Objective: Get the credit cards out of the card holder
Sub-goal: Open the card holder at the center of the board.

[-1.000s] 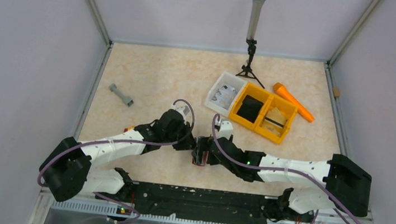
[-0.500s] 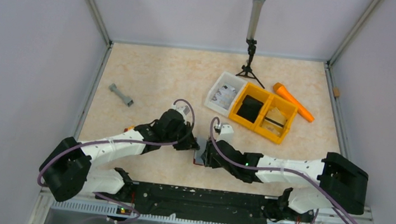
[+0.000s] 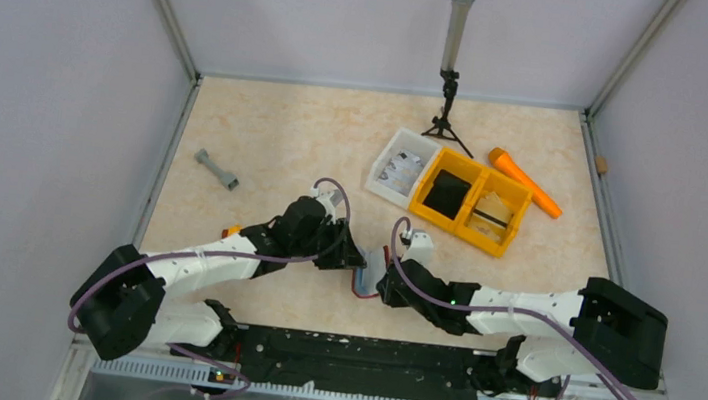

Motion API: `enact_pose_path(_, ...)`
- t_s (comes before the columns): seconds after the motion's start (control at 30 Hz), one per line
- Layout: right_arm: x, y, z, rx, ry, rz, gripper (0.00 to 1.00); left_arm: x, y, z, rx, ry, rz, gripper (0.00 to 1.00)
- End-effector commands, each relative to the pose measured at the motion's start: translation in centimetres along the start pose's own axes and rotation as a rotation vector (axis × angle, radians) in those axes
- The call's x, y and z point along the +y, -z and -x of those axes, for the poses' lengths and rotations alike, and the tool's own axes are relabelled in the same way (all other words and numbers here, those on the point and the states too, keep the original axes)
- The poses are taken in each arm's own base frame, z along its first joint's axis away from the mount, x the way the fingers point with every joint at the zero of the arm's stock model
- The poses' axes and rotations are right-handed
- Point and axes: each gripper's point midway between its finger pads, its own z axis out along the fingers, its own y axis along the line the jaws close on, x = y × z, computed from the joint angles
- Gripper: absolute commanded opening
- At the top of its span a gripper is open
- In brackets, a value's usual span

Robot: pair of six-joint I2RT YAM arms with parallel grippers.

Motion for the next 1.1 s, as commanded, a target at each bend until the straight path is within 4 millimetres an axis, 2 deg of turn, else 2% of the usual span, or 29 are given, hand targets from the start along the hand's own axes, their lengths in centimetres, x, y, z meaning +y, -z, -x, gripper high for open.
enact_pose_path(0.0, 0.5, 0.4, 1.0, -0.052, -0.086, 0.061, 0.18, -0.4, -0.3, -0.1, 0.0, -0.02, -0.036, 0.44)
enact_pose_path(0.2, 0.1, 0.6, 0.8, -0.052, -0.081, 0.07, 0.21, 0.9, 0.4, -0.1, -0.037, -0.037, 0.008, 0.46)
enact_pose_path(0.37, -0.1, 0.5, 0.3, -0.049, -0.083, 0.079, 0.24, 1.3, 0.1, -1.1, 0.01, -0.037, 0.003, 0.44)
enact_pose_path(0.53, -1.2, 0.4, -0.3, -0.044, -0.081, 0.05, 0.25, 2.2, -0.5, -1.5, 0.022, -0.039, 0.029, 0.33)
enact_pose_path(0.6, -1.5, 0.5, -0.5, -0.041, -0.081, 0.043, 0.31, 2.6, -0.5, -1.6, 0.021, -0.041, 0.042, 0.3)
enact_pose_path(0.7, -2.1, 0.7, -0.8, -0.042, -0.086, 0.038, 0.53, 3.0, -0.5, -1.6, 0.021, -0.045, 0.054, 0.3)
enact_pose_path(0.77, -2.0, 0.9, -0.6, -0.05, -0.09, 0.047, 0.61, 3.2, -0.5, -1.7, 0.022, -0.047, 0.06, 0.3)
enact_pose_path(0.93, -1.4, 1.6, 0.4, -0.087, -0.085, 0.094, 0.79, 3.3, -0.5, -1.8, 0.025, -0.053, 0.062, 0.32)
enact_pose_path(1.07, -0.2, 2.0, 1.2, -0.11, -0.053, 0.152, 0.87, 3.3, -0.6, -1.9, 0.031, -0.059, 0.058, 0.31)
